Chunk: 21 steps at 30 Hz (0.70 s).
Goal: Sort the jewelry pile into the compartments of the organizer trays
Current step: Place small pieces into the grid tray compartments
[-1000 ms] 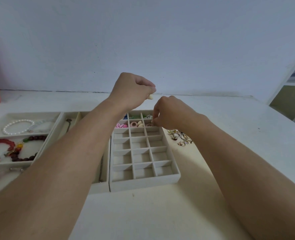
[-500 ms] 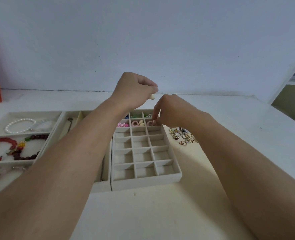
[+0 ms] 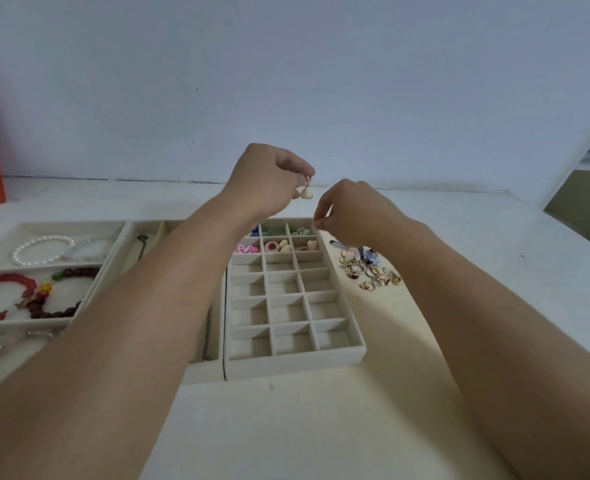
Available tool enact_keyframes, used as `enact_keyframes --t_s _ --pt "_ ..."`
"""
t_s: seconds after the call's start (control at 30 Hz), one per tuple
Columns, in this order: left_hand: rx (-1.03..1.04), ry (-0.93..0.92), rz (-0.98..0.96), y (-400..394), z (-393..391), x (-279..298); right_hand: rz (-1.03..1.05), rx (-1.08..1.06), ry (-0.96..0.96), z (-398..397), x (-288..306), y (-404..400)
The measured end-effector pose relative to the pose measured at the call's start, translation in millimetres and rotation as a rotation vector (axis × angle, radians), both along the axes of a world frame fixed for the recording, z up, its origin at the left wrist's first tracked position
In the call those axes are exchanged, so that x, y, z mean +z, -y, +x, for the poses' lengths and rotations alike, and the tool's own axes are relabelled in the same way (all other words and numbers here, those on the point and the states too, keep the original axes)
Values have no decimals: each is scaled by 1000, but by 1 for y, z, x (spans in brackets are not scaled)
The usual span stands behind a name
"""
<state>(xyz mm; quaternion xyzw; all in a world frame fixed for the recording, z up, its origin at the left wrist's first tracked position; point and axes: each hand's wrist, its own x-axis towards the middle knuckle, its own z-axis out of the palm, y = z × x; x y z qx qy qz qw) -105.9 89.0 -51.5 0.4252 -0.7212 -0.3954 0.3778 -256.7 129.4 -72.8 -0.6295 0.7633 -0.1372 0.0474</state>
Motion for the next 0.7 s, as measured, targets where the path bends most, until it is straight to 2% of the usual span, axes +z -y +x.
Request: enact_keyframes --t_s 0.1,0.23,0.3,0.4,0.5,0.7 --pt "14 8 4 2 4 0 -96 -35 129 -12 14 -1" --pt "13 31 57 3 6 -1 -189 45 659 -12 25 -11" --pt "3 54 67 2 5 -1 -128 115 796 -11 22 -16" --pt "-2 65 67 0 3 -1 -48 174 906 -13 8 -23" --pt "-30 54 81 -3 1 -2 -112 145 1019 -15 -5 -25" --pt "-73 39 74 -5 -2 -4 -196 129 1063 -18 -8 -25"
